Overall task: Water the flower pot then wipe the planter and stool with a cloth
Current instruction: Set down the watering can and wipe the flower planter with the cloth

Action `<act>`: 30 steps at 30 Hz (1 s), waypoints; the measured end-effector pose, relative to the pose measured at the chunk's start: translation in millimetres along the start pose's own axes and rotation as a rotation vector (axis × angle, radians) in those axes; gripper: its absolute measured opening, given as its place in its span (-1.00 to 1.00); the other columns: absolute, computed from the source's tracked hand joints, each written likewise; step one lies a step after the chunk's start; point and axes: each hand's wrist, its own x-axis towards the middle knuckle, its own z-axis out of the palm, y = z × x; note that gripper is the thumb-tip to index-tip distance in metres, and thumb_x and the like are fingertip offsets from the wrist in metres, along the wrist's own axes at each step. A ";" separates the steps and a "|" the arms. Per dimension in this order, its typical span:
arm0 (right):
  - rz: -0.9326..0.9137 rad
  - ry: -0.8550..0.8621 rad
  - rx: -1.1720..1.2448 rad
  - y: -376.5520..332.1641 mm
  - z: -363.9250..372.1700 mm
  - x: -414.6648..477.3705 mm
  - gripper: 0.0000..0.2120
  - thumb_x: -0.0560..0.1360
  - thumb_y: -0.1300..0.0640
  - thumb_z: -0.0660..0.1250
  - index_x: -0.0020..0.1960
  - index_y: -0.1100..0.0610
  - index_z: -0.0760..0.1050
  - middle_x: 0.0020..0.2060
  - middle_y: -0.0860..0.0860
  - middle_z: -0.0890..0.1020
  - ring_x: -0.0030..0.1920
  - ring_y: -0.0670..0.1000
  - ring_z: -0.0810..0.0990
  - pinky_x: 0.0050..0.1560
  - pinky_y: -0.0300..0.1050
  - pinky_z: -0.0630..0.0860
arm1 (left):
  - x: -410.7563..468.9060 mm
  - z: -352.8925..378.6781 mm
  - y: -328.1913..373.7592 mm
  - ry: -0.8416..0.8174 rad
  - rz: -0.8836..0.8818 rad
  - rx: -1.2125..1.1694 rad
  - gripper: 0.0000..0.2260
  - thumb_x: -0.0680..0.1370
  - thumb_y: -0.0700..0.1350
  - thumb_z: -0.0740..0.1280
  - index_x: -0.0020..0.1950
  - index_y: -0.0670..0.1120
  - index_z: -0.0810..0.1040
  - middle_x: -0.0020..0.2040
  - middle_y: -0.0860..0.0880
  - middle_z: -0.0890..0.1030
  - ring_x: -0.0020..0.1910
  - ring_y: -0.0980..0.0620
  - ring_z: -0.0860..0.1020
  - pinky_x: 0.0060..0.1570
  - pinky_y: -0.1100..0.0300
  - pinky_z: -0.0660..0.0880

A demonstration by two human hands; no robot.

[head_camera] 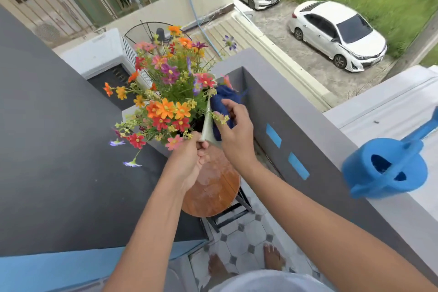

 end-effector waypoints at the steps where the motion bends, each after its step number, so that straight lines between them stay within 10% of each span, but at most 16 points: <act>1: -0.022 -0.040 0.002 -2.5 -2.3 -11.2 -0.74 0.56 0.22 0.40 0.24 0.15 0.54 0.10 0.05 0.58 0.10 -0.07 0.55 0.13 -0.29 0.42 | 2.3 -2.6 2.3 0.005 0.008 -0.005 -0.78 0.65 -0.21 0.15 -0.20 -0.12 0.36 -0.40 -0.02 0.39 -0.48 0.12 0.23 -0.57 0.29 0.22; 10: 0.376 0.008 0.062 38.8 -9.7 -48.5 -0.75 0.59 0.09 0.37 0.24 0.10 0.52 0.07 0.04 0.61 -0.02 -0.05 0.57 -0.01 -0.14 0.45 | -2.0 -6.7 -7.6 0.008 0.004 0.004 -0.79 0.64 -0.24 0.17 -0.20 -0.13 0.40 -0.40 -0.02 0.40 -0.50 0.13 0.25 -0.54 0.28 0.20; 15: 0.283 0.083 0.231 -3.5 -6.9 -16.1 -0.75 0.61 0.10 0.36 0.24 0.18 0.53 0.09 0.02 0.63 0.04 -0.30 0.56 0.05 -0.33 0.47 | -10.1 -2.7 -24.8 0.081 0.110 0.265 -0.81 0.64 -0.23 0.14 -0.17 -0.14 0.36 -0.38 -0.03 0.41 -0.55 0.15 0.31 -0.40 0.20 0.20; 20: 0.203 0.089 0.134 -7.7 -13.0 20.3 -0.68 0.55 0.00 0.40 0.24 0.15 0.56 0.08 0.10 0.66 0.04 0.00 0.60 0.07 -0.06 0.52 | -9.9 -13.4 -19.6 0.026 0.104 0.273 -0.79 0.61 -0.25 0.14 -0.23 -0.14 0.33 -0.44 -0.01 0.42 -0.54 0.11 0.26 -0.42 0.16 0.15; 26: 0.297 -0.174 0.037 -9.6 -40.9 69.0 -0.80 0.59 0.09 0.35 -0.19 0.02 0.65 -0.45 -0.10 0.61 -0.39 -0.09 0.55 -0.28 -0.17 0.43 | -14.3 -53.8 -3.6 -0.077 0.144 0.488 -0.82 0.55 -0.28 0.14 -0.25 -0.15 0.28 -0.43 -0.05 0.34 -0.51 0.08 0.24 -0.50 0.19 0.16; 30: 0.386 -0.319 0.017 -14.5 -47.9 76.1 -0.53 0.57 0.02 0.31 0.00 0.52 0.49 -0.36 0.25 0.49 -0.38 -0.10 0.41 -0.37 -0.25 0.29 | -15.8 -60.5 16.8 -0.155 0.179 0.535 -0.77 0.55 -0.23 0.16 -0.31 -0.15 0.29 -0.49 -0.02 0.31 -0.47 0.02 0.20 -0.49 0.19 0.14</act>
